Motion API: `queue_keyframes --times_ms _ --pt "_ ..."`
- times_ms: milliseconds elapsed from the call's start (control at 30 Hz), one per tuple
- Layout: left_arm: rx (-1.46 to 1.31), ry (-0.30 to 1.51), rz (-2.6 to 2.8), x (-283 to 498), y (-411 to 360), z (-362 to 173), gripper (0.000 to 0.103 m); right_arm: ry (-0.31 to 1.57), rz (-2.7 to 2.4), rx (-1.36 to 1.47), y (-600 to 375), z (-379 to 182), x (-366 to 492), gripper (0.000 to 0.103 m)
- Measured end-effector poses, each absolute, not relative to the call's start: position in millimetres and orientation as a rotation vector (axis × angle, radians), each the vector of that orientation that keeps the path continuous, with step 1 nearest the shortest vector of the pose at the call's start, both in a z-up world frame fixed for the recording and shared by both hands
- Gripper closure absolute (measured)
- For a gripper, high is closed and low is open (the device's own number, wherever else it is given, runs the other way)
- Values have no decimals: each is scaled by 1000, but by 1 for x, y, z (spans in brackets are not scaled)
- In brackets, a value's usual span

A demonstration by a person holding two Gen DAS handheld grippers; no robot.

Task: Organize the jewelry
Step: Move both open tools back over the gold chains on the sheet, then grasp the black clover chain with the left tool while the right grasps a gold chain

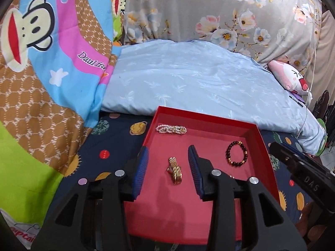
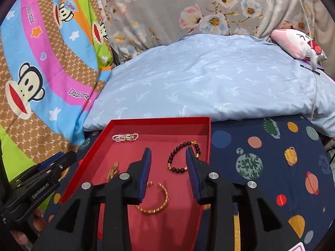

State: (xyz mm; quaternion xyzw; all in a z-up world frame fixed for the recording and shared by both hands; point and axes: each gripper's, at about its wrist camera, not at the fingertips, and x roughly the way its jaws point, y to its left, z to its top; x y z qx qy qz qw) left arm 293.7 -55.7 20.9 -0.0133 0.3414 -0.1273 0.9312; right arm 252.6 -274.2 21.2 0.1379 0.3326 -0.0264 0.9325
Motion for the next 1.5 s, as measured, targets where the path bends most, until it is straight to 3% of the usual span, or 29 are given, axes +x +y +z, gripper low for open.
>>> queue_keyframes --times_ms 200,333,800,1233,1500 --pt "-40 715 -235 251 -35 22 61 639 -56 262 -268 29 193 69" --pt "-54 730 -219 223 -21 14 61 639 -69 231 -261 26 156 61" --pt "-35 825 -234 125 8 -32 61 759 -39 243 -225 -21 48 61" --pt "14 867 -255 116 -17 -66 61 822 -30 291 -219 -48 23 60" --pt "28 884 -273 119 -24 -69 91 832 -26 300 -219 -54 24 60"
